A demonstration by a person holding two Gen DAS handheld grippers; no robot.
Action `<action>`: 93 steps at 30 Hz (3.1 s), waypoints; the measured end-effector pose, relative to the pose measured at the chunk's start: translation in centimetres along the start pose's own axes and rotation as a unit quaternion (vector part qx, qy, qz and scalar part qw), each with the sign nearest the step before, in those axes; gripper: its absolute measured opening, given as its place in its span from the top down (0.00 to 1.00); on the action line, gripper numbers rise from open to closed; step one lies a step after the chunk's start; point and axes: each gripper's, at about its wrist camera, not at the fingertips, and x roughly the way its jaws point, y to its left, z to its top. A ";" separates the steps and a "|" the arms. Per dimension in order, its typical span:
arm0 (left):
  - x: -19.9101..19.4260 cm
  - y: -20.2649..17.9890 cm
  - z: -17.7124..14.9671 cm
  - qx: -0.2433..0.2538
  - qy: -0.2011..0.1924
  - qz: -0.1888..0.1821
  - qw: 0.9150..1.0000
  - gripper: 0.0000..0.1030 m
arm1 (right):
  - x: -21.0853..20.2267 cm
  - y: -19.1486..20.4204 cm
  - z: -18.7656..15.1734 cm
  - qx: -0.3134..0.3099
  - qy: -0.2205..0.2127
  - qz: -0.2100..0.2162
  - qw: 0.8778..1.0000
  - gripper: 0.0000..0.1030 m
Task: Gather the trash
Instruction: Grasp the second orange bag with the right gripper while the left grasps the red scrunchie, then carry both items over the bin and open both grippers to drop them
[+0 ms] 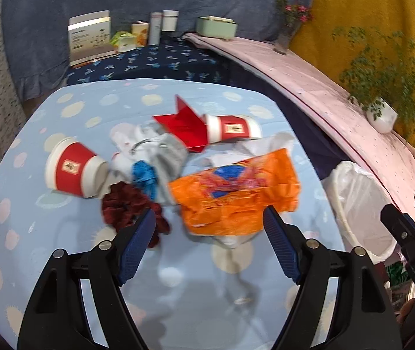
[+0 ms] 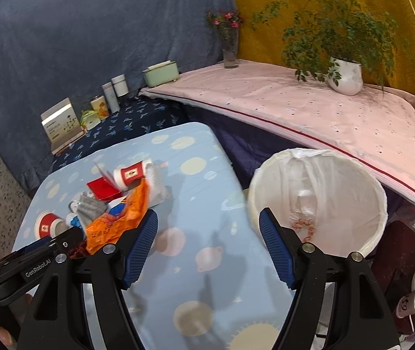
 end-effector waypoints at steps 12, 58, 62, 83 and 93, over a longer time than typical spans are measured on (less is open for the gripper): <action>0.6 7.3 -1.3 -0.062 0.011 0.052 0.997 0.19 | 2.2 4.8 -0.7 -0.022 0.024 0.028 0.999 0.29; 2.7 7.2 -0.5 -0.040 0.037 0.002 0.999 0.86 | 5.6 7.7 0.3 -0.027 0.040 0.062 0.997 0.90; 1.3 5.3 0.0 -0.024 0.024 -0.009 0.999 0.86 | 3.8 6.6 1.1 -0.021 0.018 0.056 0.998 0.90; -2.0 -9.5 1.8 0.090 -0.013 -0.099 0.991 0.86 | -1.3 -6.3 2.5 0.064 -0.045 -0.018 0.997 0.90; 0.1 -17.1 1.4 0.146 0.002 -0.136 0.980 0.86 | -1.1 -13.7 2.3 0.123 -0.051 -0.070 0.989 0.90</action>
